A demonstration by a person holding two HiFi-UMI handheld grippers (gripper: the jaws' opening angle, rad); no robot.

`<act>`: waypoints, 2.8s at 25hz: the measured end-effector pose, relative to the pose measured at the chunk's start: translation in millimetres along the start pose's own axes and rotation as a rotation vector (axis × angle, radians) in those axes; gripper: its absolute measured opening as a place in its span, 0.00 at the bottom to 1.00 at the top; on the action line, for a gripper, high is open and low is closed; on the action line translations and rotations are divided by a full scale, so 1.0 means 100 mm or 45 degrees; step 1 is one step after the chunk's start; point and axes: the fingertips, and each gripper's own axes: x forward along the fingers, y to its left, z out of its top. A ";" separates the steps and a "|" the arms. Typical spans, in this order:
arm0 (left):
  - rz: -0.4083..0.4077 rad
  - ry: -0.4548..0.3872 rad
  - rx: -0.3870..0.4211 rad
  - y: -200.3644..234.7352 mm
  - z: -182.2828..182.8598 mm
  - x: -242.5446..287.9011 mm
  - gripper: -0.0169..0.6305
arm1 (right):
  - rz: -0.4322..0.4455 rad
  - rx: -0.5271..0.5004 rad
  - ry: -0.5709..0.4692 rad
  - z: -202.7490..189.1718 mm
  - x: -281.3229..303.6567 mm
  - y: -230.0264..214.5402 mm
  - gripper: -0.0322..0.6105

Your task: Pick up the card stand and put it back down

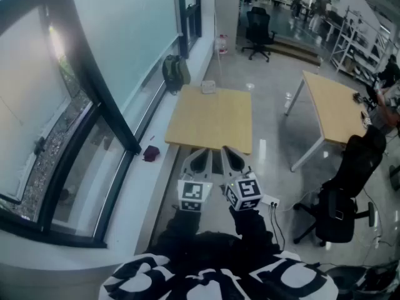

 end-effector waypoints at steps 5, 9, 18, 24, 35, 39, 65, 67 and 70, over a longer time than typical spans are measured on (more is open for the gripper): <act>-0.011 -0.004 -0.013 0.24 -0.05 -0.07 0.04 | 0.016 -0.024 -0.002 -0.13 0.22 0.20 0.08; -0.002 -0.009 -0.049 0.45 -0.14 -0.18 0.04 | 0.011 -0.028 0.005 -0.20 0.35 0.39 0.08; -0.004 0.033 -0.114 0.77 -0.45 -0.22 0.04 | -0.030 -0.005 0.051 -0.46 0.55 0.55 0.08; 0.008 0.052 -0.130 0.94 -0.56 0.03 0.04 | -0.024 0.019 0.059 -0.58 0.83 0.39 0.08; 0.122 0.089 -0.096 1.58 -0.63 1.15 0.04 | 0.085 0.052 0.052 -0.56 2.02 -0.28 0.08; 0.138 0.075 -0.077 1.60 -0.54 1.77 0.04 | 0.125 0.051 0.028 -0.46 2.44 -0.78 0.08; 0.189 0.220 -0.099 1.78 -0.90 4.53 0.04 | 0.153 0.228 0.164 -0.80 4.12 -3.05 0.08; 0.199 0.226 -0.109 1.87 -0.98 4.59 0.04 | 0.155 0.227 0.180 -0.87 4.19 -3.07 0.08; 0.159 0.210 -0.133 1.98 -1.07 4.72 0.04 | 0.139 0.226 0.195 -0.97 4.32 -3.13 0.08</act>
